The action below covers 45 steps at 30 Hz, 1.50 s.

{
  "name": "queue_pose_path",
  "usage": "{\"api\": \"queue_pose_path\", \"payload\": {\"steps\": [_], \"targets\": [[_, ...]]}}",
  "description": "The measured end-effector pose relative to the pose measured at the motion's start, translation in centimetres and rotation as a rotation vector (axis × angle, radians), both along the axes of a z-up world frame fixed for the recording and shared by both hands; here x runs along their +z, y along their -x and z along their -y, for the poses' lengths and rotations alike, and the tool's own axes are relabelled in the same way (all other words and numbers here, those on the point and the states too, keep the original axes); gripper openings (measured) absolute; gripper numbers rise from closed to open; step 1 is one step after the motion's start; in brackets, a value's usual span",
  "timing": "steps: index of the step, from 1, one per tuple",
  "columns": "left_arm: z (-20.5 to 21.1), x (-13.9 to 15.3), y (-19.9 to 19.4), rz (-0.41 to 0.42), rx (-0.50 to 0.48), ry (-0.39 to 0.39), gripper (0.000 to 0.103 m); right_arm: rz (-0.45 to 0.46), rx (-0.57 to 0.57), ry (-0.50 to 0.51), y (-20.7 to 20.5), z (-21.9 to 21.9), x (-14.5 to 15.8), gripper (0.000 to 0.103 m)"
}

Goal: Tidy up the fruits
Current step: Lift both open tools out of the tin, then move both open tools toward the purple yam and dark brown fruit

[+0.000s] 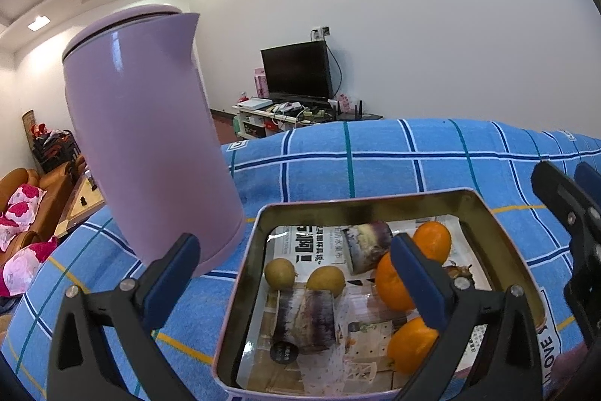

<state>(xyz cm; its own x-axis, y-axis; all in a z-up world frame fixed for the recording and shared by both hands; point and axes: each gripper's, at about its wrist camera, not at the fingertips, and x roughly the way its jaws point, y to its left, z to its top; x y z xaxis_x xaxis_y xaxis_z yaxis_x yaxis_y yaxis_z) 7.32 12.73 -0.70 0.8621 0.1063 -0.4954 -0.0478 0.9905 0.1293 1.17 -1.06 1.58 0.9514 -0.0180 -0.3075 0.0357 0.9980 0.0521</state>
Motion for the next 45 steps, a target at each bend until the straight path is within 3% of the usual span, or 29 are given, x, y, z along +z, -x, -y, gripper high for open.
{"api": "queue_pose_path", "payload": {"steps": [31,39,45], "targets": [[1.2,0.9,4.7,0.079,0.083,-0.017,0.103,-0.019,-0.009,0.056,3.6,3.8,0.3,0.065],[3.1,0.9,6.4,0.081,0.053,-0.046,0.103,-0.029,-0.025,0.063,4.8,5.7,0.4,0.065],[4.7,0.6,6.8,0.037,0.008,-0.051,0.103,-0.051,-0.037,0.051,5.3,7.2,0.2,0.065]]}}
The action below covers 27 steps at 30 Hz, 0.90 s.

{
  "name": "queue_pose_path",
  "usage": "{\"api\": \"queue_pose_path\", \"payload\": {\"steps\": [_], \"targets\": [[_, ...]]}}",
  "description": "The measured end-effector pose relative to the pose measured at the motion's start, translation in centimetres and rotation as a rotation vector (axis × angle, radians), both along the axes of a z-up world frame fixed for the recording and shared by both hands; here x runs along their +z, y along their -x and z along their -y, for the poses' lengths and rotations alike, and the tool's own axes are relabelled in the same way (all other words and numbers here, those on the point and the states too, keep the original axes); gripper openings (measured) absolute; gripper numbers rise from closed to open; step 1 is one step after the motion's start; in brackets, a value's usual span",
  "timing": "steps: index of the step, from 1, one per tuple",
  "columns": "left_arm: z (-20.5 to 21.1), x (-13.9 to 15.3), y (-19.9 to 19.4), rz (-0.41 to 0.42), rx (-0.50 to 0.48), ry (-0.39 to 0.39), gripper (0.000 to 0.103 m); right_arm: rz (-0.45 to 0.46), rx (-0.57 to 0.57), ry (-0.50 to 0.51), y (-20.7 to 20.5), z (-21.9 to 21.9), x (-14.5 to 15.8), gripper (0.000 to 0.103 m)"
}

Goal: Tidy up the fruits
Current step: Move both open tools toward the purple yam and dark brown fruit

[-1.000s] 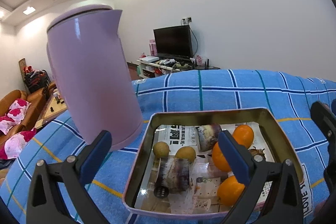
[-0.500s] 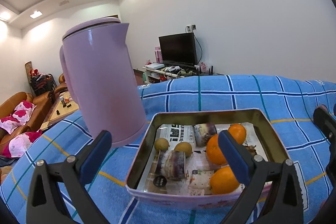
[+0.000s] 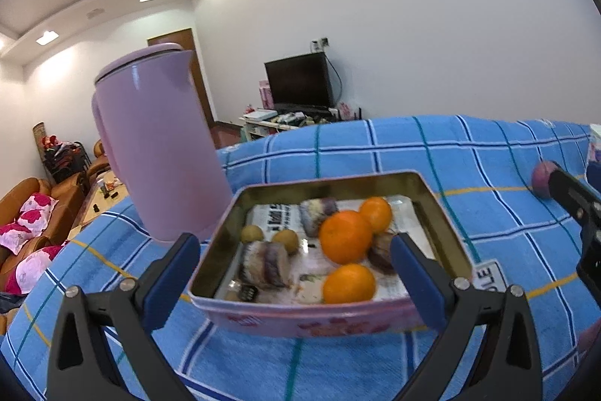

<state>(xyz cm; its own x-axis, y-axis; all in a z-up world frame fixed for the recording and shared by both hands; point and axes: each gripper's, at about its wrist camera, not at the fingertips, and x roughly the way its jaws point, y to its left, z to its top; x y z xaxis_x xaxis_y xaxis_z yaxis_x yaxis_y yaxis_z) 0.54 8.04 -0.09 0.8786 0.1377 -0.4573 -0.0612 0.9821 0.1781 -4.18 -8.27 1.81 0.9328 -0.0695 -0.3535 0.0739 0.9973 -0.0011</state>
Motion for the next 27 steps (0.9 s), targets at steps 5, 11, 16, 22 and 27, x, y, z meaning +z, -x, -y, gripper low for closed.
{"api": "queue_pose_path", "payload": {"steps": [5,11,16,22,27], "targets": [[1.7,-0.3,0.6,-0.041,-0.047,0.001,0.103,-0.027,0.005,0.011,0.6,1.2,-0.1,0.065],[4.2,-0.7,1.6,-0.072,-0.109,0.01,0.103,-0.071,-0.036,0.027,1.6,4.4,-0.4,0.065],[7.0,-0.8,2.1,-0.088,-0.17,0.001,0.103,-0.11,-0.135,-0.009,2.4,9.1,-0.6,0.065],[10.2,-0.9,2.4,-0.109,-0.226,-0.003,0.103,-0.165,-0.207,-0.025,2.7,13.6,-0.8,0.065],[13.0,-1.0,2.1,-0.126,-0.266,-0.011,0.103,-0.205,-0.226,-0.024,2.5,15.8,-1.1,0.065]]}}
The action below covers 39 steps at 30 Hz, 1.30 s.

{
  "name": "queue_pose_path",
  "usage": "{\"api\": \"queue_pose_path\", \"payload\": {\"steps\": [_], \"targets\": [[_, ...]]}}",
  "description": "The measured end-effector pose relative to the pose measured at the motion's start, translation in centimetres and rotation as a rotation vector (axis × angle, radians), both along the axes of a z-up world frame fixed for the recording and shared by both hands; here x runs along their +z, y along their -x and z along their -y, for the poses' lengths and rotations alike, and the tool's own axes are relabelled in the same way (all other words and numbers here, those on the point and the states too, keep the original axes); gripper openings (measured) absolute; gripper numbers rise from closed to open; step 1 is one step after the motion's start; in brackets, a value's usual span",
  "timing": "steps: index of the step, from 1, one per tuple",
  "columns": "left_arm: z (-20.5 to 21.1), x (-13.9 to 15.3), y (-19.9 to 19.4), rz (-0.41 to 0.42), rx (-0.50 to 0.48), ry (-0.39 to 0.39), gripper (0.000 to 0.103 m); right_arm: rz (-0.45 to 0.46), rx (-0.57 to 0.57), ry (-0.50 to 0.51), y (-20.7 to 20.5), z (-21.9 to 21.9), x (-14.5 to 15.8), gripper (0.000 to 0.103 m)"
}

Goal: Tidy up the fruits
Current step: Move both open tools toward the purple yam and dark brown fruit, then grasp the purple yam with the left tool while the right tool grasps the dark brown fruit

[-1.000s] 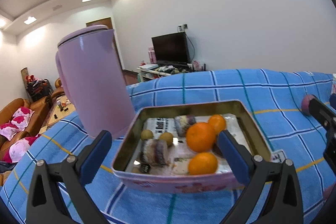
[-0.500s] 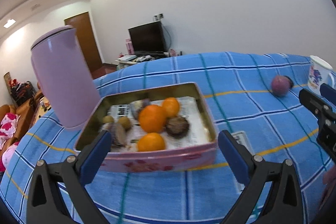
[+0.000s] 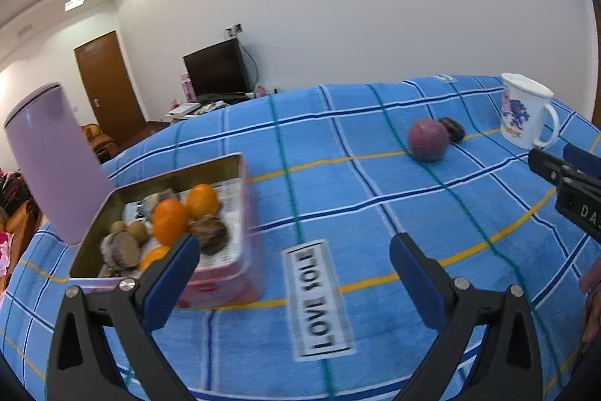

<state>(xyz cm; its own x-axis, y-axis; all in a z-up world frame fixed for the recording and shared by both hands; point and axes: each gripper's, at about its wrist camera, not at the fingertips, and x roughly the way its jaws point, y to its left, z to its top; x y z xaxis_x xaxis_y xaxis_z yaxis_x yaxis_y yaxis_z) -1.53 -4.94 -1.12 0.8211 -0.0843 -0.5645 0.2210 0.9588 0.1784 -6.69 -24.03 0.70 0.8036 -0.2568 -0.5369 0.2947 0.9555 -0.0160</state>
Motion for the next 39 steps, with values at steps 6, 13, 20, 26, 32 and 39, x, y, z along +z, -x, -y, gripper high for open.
{"api": "queue_pose_path", "payload": {"steps": [6,13,20,26,32,39], "targets": [[3.3,0.0,-1.5,-0.026,-0.04,0.004,0.103,-0.084,0.011,-0.013,-1.3,2.1,-0.8,0.065],[7.4,0.3,-5.7,-0.105,-0.109,0.092,0.096,-0.098,0.03,-0.09,-2.1,4.8,-1.4,0.065],[12.3,-0.8,-10.3,-0.176,-0.136,0.115,0.084,-0.078,0.025,-0.206,-1.9,6.8,-1.5,0.065],[15.0,-2.4,-13.8,-0.262,-0.129,0.109,0.08,-0.119,0.051,-0.254,-3.1,7.7,-1.7,0.065],[15.1,-3.2,-15.4,-0.348,-0.142,0.205,0.055,-0.133,0.083,-0.243,-5.1,7.9,-0.9,0.065],[11.2,-2.3,-14.2,-0.29,-0.027,0.215,0.054,-0.118,0.124,-0.299,-10.5,7.4,-0.4,0.065]]}}
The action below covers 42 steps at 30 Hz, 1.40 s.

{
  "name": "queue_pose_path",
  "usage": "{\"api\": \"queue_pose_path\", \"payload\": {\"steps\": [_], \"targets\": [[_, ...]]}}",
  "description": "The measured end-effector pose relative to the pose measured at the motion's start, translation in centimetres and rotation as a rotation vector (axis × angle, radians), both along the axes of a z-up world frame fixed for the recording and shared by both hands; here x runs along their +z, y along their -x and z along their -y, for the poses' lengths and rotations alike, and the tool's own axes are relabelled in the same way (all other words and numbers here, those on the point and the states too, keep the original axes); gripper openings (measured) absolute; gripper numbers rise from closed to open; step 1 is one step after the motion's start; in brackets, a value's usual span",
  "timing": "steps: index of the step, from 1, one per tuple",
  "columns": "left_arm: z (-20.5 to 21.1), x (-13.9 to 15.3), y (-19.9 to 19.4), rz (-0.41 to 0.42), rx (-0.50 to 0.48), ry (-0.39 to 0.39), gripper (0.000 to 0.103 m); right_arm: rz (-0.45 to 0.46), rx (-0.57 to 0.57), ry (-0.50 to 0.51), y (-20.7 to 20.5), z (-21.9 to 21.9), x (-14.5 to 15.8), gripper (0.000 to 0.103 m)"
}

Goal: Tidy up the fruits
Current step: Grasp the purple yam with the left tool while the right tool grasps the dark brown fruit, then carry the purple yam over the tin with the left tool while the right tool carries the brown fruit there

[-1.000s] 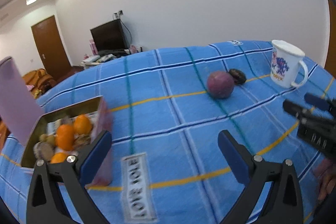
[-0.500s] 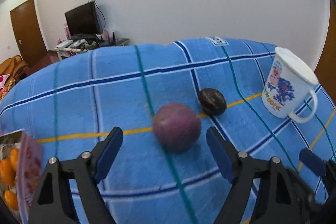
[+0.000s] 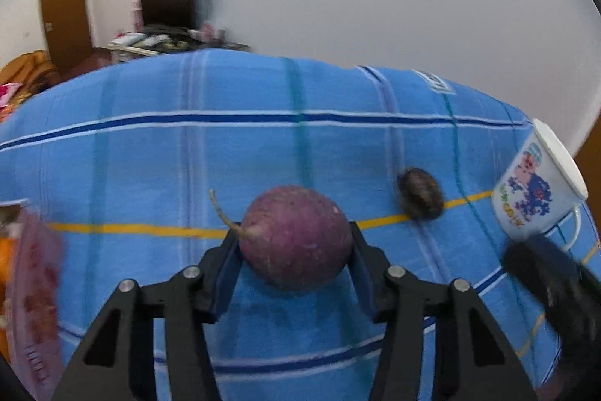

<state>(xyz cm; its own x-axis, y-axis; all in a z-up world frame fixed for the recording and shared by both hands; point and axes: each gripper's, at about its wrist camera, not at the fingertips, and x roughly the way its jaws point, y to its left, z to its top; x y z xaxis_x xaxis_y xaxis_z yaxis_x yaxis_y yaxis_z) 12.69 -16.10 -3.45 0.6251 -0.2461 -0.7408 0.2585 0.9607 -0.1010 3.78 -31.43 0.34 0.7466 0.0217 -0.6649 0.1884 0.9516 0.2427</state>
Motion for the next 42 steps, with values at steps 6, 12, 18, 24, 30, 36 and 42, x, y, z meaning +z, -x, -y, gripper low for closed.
{"api": "queue_pose_path", "payload": {"steps": [6,12,18,24,30,36,42], "targets": [[-3.6,1.2,2.7,0.111,0.076,-0.078,0.054,-0.08,0.071,0.055,-7.2,-2.4,-1.7,0.064],[-4.2,1.2,3.5,0.154,0.084,-0.107,0.054,-0.155,0.059,0.243,-9.3,-4.0,-3.1,0.043],[-4.5,1.2,3.2,0.152,0.067,-0.09,0.054,-0.187,0.036,0.208,-9.6,-2.5,-3.9,0.042],[-4.9,1.2,3.0,0.145,0.069,-0.075,0.055,-0.118,-0.001,0.222,-8.1,-2.8,-2.6,0.042],[-4.8,1.4,4.1,0.17,0.066,-0.089,0.055,0.01,-0.054,0.2,-2.9,-4.5,-1.0,0.042],[-5.5,1.6,6.4,0.196,0.066,-0.112,0.055,0.106,-0.101,0.199,2.0,-6.0,0.2,0.042],[-7.1,1.8,8.7,0.228,0.06,-0.136,0.054,0.124,-0.105,0.171,4.3,-7.5,0.3,0.042]]}}
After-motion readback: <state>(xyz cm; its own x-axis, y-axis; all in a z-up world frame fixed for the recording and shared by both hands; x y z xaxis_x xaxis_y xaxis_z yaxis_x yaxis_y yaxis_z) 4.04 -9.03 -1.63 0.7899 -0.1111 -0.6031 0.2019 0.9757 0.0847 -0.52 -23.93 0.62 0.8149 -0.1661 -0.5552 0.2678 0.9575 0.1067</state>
